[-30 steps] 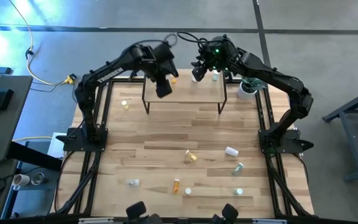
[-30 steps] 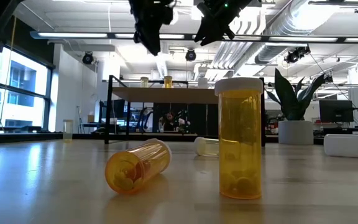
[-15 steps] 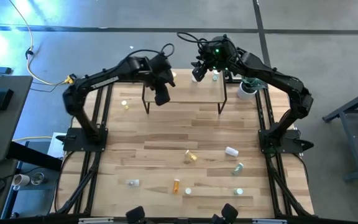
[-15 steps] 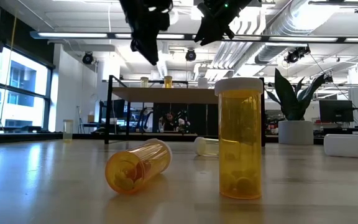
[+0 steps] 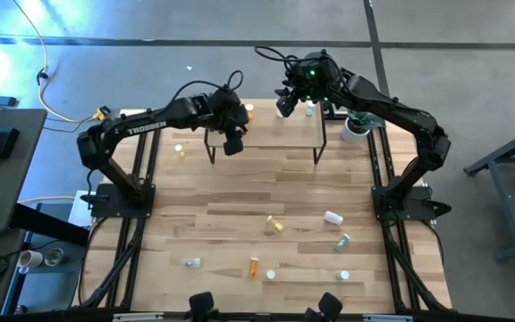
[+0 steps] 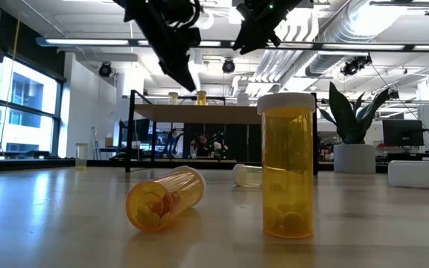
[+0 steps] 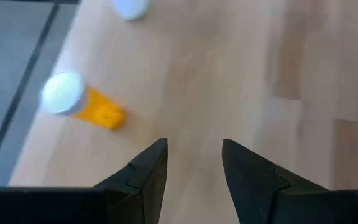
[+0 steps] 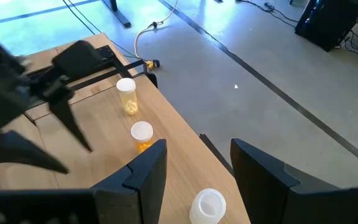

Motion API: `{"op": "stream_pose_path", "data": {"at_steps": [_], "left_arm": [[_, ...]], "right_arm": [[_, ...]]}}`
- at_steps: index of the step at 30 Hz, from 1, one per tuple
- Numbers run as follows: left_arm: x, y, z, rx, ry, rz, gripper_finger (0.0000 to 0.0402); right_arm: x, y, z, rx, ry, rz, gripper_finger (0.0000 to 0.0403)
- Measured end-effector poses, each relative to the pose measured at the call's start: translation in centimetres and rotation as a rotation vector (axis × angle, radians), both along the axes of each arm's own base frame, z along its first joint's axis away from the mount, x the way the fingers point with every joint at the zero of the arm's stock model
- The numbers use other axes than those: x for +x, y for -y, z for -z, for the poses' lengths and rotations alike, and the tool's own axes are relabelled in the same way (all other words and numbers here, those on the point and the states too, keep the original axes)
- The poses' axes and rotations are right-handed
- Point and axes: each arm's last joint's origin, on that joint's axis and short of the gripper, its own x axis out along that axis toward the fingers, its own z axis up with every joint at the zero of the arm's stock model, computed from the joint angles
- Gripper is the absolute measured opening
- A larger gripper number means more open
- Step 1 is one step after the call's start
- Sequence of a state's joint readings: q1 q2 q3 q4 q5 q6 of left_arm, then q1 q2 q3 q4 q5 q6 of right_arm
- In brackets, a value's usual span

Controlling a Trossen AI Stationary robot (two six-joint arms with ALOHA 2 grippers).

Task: Pick and place medicine bottles onto shelf by color
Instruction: Put the top left orange pill bottle on the shelf

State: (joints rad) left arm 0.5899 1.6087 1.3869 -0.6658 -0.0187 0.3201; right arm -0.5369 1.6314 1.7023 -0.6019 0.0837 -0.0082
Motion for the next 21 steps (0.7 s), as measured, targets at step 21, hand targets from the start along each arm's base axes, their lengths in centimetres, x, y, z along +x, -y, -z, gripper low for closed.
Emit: {"op": "stream_pose_path", "data": {"at_steps": [21], "left_arm": [[0.1,-2.1,0.6,0.031,0.046,-0.082,0.0145]], "right_arm": [[0.0,0.0,0.0,0.000,0.000,0.000,0.0170]]}}
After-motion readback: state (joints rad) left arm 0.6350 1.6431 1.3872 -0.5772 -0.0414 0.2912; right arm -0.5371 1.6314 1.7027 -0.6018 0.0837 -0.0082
